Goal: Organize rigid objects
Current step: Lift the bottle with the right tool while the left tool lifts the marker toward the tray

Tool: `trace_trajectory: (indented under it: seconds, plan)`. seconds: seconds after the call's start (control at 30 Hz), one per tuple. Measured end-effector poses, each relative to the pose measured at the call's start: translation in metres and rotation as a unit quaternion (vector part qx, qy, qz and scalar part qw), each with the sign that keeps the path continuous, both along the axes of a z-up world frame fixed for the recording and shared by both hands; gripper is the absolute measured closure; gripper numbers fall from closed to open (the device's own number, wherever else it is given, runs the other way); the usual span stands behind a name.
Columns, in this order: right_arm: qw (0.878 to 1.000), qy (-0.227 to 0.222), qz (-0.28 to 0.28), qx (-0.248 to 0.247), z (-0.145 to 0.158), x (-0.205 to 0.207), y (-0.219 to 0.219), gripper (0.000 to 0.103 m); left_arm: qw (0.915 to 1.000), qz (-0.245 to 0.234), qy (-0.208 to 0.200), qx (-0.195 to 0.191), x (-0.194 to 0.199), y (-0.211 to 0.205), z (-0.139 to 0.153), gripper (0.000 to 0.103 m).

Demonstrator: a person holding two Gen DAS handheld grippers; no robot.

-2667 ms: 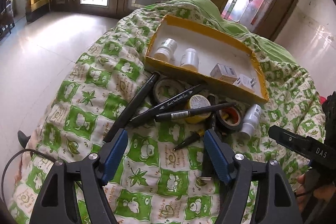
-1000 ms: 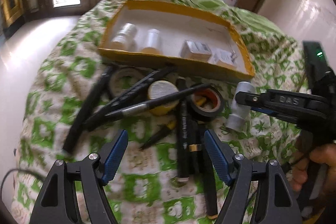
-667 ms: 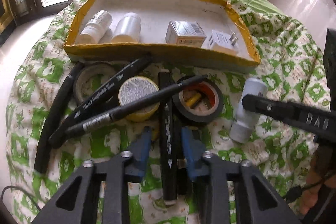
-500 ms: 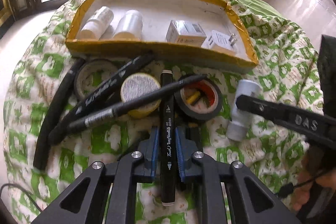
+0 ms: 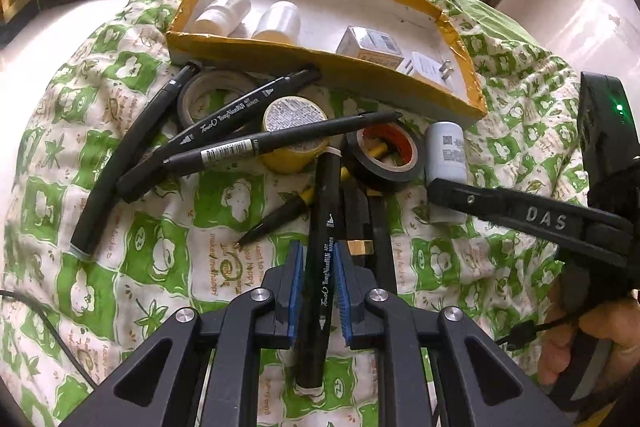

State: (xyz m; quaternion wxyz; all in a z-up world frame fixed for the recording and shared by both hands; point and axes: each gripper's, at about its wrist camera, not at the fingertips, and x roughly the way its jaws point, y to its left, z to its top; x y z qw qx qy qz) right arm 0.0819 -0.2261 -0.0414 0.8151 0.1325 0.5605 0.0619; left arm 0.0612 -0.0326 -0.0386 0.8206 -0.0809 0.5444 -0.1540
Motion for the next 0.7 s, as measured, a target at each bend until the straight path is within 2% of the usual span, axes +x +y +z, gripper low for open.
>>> trace_trajectory:
  seconds: [0.1,0.2,0.53,0.7]
  plan:
    - [1.0,-0.002,-0.013,0.012,0.0,0.002,-0.006,0.069,1.0,-0.006,0.005,0.001,0.001,-0.002,-0.003,0.087]
    - [1.0,-0.006,-0.019,0.014,-0.001,0.005,-0.01,0.069,0.9997,-0.011,0.013,0.018,0.003,-0.008,-0.01,0.087]
    - [0.999,-0.032,0.001,-0.013,0.006,0.005,0.004,0.069,0.9999,0.005,-0.011,0.008,-0.005,0.001,0.0,0.087]
    - [0.999,-0.031,0.008,-0.028,0.007,0.004,0.005,0.069,0.9996,0.003,0.016,0.024,-0.001,-0.001,-0.011,0.086]
